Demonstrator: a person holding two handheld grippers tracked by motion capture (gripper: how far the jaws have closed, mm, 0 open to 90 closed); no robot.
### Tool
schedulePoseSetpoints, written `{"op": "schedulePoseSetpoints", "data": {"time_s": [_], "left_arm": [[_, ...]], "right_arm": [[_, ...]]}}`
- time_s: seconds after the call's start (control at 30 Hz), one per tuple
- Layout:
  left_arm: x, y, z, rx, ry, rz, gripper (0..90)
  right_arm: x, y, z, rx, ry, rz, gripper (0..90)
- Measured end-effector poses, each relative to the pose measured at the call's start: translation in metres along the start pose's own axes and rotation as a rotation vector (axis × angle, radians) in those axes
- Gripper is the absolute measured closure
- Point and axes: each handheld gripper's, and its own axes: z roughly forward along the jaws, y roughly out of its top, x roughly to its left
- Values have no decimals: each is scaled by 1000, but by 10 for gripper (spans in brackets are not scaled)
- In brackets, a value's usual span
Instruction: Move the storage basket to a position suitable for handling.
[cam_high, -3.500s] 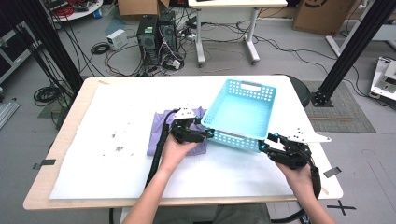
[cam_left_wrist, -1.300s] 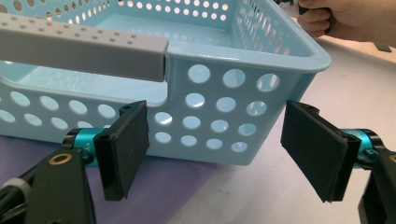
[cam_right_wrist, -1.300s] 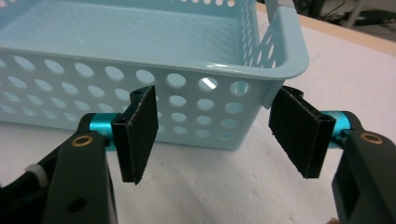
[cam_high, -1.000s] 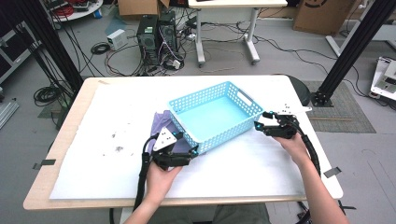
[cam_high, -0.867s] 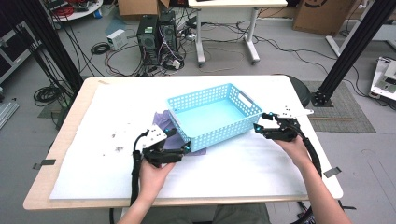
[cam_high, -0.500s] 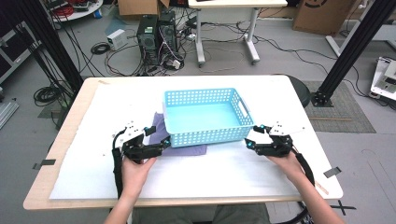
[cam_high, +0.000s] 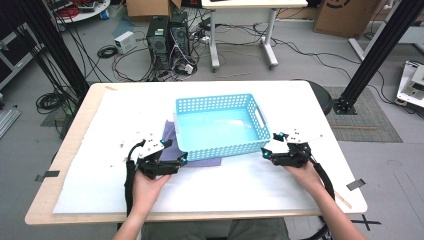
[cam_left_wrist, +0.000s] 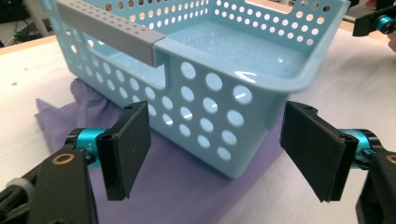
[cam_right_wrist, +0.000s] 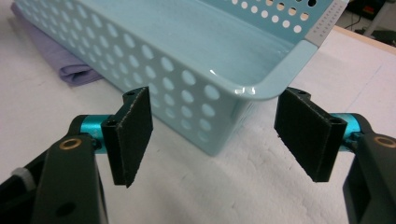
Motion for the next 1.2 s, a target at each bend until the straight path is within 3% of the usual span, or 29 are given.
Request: {"op": "schedulePoseSetpoints", "data": {"time_s": [0.13,0.23,0.4,0.47,0.63,0.73,0.83,0.93,1.13,1.2], "left_arm": [[-3,4,9,7,-19,18,253],[-4,7,12,16,9,21,270],[6,19,7,-39,36,7,336],[9,26,8,-50,42,-1,350],[15,37,19,-72,63,-16,362],[20,47,31,-44,84,-3,388],[28,52,45,-29,80,-32,373],[35,54,57,-49,71,-71,370],[44,67,72,-64,68,-86,370],[43,67,75,-50,66,-81,370]], "right_arm": [[-4,4,11,13,-6,9,341],[-3,6,13,21,8,-16,408],[4,13,6,9,1,-50,460],[7,17,5,13,-26,-55,470],[4,26,5,0,-49,-8,467],[0,33,6,7,-75,5,462],[-8,40,6,9,-91,35,463],[-15,46,8,12,-119,55,465],[-32,54,10,-6,-125,110,466],[-34,56,11,16,-136,117,466]]}}
